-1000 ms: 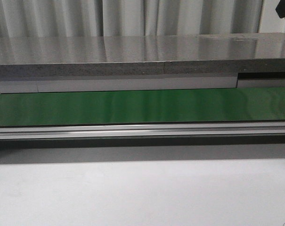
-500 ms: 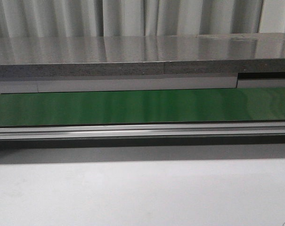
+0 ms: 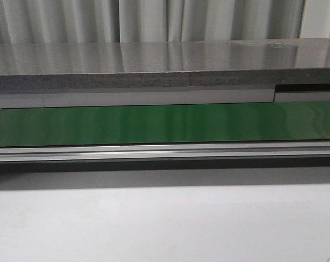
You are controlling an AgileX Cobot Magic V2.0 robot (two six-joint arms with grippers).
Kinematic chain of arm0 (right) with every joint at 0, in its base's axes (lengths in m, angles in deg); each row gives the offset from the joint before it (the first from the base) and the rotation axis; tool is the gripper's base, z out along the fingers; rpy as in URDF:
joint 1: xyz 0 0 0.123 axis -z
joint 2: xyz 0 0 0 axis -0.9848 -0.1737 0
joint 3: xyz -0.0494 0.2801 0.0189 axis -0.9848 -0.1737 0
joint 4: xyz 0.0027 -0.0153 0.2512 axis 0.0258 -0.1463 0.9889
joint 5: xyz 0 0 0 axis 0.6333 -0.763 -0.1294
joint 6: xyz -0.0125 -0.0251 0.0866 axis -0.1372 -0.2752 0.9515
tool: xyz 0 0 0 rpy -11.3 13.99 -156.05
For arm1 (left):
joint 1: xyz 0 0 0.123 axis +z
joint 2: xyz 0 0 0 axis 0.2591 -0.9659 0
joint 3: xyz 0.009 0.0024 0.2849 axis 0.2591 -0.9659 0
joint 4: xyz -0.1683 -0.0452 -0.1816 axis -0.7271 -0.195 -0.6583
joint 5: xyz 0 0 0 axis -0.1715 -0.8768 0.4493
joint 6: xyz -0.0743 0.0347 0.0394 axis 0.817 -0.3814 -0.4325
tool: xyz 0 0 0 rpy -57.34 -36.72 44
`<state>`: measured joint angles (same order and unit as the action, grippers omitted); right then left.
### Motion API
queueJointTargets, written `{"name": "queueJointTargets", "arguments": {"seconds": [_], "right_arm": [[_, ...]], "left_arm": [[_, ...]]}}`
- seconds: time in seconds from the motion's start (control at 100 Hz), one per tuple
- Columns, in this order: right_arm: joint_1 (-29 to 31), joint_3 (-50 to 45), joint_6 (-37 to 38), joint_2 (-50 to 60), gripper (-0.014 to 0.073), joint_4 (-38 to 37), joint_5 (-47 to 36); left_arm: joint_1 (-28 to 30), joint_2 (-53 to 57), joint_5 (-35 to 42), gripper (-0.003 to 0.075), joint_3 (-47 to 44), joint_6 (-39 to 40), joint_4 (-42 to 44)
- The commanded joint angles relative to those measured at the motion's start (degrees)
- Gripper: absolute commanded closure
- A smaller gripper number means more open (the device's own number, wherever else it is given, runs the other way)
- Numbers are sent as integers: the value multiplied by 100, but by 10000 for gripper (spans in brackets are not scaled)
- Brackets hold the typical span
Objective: Move button from left to right
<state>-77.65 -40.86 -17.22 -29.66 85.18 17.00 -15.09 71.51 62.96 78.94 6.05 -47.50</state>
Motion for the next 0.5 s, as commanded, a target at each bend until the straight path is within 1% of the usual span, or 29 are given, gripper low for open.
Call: {"name": "queueJointTargets", "arguments": {"seconds": [0.0, 0.1, 0.19, 0.49], "right_arm": [[3, 139, -8, -9, 419, 135, -293], [3, 139, -8, -13, 563, 135, -294], [3, 139, -8, -13, 662, 135, -299], [3, 139, -8, -13, 662, 143, -294]], "left_arm": [[-42, -54, 468, 740, 155, -6, -79], [-42, -54, 468, 740, 155, -6, -79], [-42, -54, 468, 740, 155, -6, -79], [-42, -54, 468, 740, 155, -6, -79]]}}
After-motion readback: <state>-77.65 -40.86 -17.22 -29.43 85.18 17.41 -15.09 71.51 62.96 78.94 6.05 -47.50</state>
